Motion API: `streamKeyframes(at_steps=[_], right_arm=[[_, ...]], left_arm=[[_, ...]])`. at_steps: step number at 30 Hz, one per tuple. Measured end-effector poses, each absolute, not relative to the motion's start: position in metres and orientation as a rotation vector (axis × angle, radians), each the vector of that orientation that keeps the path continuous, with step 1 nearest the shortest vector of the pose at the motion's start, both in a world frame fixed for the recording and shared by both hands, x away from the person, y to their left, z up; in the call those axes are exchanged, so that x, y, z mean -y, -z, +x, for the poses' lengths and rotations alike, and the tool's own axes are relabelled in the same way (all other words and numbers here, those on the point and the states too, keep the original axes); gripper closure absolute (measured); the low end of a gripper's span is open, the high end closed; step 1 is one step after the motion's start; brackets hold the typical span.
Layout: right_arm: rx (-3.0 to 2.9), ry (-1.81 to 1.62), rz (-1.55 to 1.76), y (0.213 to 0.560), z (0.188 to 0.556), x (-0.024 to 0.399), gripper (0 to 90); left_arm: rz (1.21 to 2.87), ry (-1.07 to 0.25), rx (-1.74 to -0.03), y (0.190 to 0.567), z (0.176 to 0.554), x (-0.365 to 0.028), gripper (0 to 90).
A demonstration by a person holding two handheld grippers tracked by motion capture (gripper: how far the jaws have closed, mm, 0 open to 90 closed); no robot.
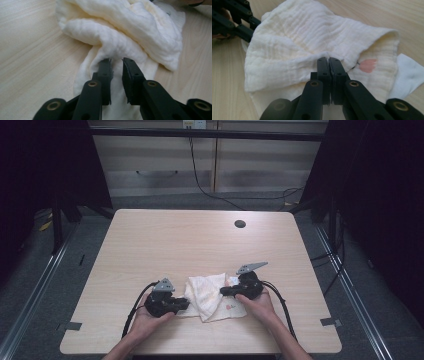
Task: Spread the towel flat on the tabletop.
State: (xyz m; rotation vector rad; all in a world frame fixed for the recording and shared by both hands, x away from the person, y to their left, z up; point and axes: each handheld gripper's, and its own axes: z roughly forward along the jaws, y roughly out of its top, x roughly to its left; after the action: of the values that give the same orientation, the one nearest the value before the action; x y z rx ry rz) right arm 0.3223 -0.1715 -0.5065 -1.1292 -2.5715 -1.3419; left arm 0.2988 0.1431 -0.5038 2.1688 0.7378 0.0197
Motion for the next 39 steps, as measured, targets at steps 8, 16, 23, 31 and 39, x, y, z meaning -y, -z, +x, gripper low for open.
streamKeyframes(at_steps=[8, 16, 23, 31, 39], right_arm=[[2.568, 1.339, -1.051, 0.505, 0.306, 0.17, 88.3], [2.475, 1.485, -1.005, 0.484, 0.294, 0.173, 88.4], [2.414, 1.718, -1.077, 0.451, 0.301, 0.207, 88.4], [2.355, 1.784, -1.235, 0.454, 0.306, 0.244, 88.3], [2.404, 1.696, -1.345, 0.466, 0.305, 0.265, 88.3]], left_arm=[[2.163, -0.057, -0.752, 0.506, 0.317, -0.147, 89.9], [2.13, -0.045, -0.811, 0.508, 0.338, -0.16, 90.0], [2.086, -0.042, -0.853, 0.511, 0.35, -0.168, 90.0], [2.069, -0.053, -0.885, 0.511, 0.357, -0.175, 89.9], [2.038, -0.079, -0.94, 0.512, 0.371, -0.183, 86.4]])
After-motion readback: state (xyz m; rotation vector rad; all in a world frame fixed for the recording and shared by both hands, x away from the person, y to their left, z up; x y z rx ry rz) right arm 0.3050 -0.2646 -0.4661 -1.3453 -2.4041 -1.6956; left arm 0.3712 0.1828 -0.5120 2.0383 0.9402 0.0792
